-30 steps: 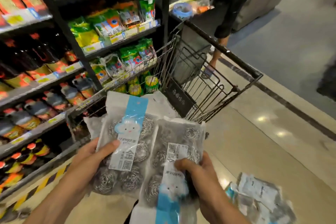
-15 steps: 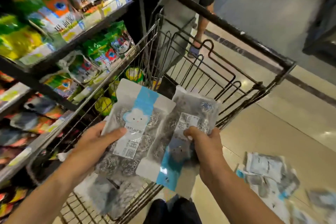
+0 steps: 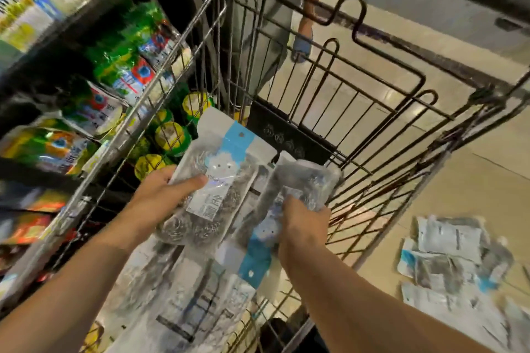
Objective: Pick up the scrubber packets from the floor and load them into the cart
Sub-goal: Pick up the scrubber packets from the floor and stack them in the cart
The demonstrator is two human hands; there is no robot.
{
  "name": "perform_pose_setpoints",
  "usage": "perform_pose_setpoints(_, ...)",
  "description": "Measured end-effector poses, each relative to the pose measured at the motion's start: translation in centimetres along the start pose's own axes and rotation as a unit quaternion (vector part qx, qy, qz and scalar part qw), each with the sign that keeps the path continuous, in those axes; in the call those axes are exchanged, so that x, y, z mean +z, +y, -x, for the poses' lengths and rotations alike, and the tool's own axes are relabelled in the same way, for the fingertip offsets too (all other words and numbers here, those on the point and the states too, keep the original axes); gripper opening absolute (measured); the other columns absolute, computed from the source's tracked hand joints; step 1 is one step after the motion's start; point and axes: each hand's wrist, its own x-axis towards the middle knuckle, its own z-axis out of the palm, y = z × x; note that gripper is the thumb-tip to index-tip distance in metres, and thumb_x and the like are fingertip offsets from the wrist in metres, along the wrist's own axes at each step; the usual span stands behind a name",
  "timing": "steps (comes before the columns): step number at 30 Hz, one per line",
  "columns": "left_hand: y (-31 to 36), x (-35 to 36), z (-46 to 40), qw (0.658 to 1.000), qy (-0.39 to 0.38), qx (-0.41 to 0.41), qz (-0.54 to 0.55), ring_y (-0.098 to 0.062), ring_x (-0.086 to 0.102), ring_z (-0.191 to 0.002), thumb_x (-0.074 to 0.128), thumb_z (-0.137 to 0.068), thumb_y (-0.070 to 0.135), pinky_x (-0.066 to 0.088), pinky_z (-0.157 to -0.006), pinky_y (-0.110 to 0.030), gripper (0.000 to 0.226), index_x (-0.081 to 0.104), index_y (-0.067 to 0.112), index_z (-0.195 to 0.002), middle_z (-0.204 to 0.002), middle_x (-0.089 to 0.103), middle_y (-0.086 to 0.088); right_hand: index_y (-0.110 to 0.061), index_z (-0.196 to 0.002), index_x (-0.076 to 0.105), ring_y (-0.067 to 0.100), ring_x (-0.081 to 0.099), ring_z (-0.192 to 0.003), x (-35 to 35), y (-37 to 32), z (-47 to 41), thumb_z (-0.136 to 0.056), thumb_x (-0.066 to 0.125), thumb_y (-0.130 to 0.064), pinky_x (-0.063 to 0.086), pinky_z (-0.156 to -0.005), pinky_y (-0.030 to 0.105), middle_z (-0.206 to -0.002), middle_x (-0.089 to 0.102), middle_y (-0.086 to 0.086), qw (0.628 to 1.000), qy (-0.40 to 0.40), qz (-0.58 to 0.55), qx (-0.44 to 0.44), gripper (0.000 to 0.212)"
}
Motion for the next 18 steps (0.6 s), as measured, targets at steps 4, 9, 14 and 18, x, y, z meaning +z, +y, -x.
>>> perform_pose_setpoints(4,-1.8,1.8,-2.7,1.000,-0.012,-0.018,0.009,-0.028,0.078,-0.092,0.079,-0.089,0.034,0.059,-0.083,-0.039,0.021,0.079,0.017,-0.101,-0.091,0.082,-0.001,-0.033,-0.111,0.041,0.031,0.065,-0.092,-0.3,1.1,-3.4,-0.080,0.069,-0.032,0.057,-0.093,0.054,-0.100,0.062,0.007,0.995,0.084,0.049,0.018,0.042)
perform_pose_setpoints(9,-4.0,4.0,-6.4,0.999,-0.031,-0.031,0.010,-0.012,0.077,-0.085,0.084,-0.082,0.046,0.058,-0.086,-0.033,0.030,0.079,0.020,-0.097,-0.087,0.081,0.009,-0.032,-0.103,0.037,0.030,0.061,-0.103,1.4,2.4,-5.2,-0.080,0.062,-0.044,0.052,-0.100,0.051,-0.110,0.059,0.005,0.995,0.068,0.061,0.045,0.037)
perform_pose_setpoints(14,-4.7,6.6,-7.4,0.998,-0.055,-0.025,-0.003,-0.014,0.074,-0.088,0.076,-0.091,0.033,0.050,-0.073,-0.025,0.012,0.075,0.023,-0.086,-0.070,0.076,0.021,-0.032,-0.103,0.043,0.032,0.063,-0.098,2.1,4.0,-8.2,-0.067,0.057,-0.056,0.053,-0.096,0.051,-0.114,0.057,0.005,0.987,0.105,0.123,0.013,0.045)
perform_pose_setpoints(18,-5.9,7.7,-8.1,0.998,-0.045,-0.040,0.000,-0.016,0.074,-0.097,0.078,-0.089,0.037,0.050,-0.079,-0.027,0.014,0.079,0.025,-0.096,-0.085,0.080,0.018,-0.036,-0.105,0.037,0.027,0.056,-0.078,1.6,3.8,-8.3,-0.083,0.064,-0.047,0.052,-0.083,0.048,-0.092,0.052,0.002,0.992,0.087,0.077,0.050,0.036)
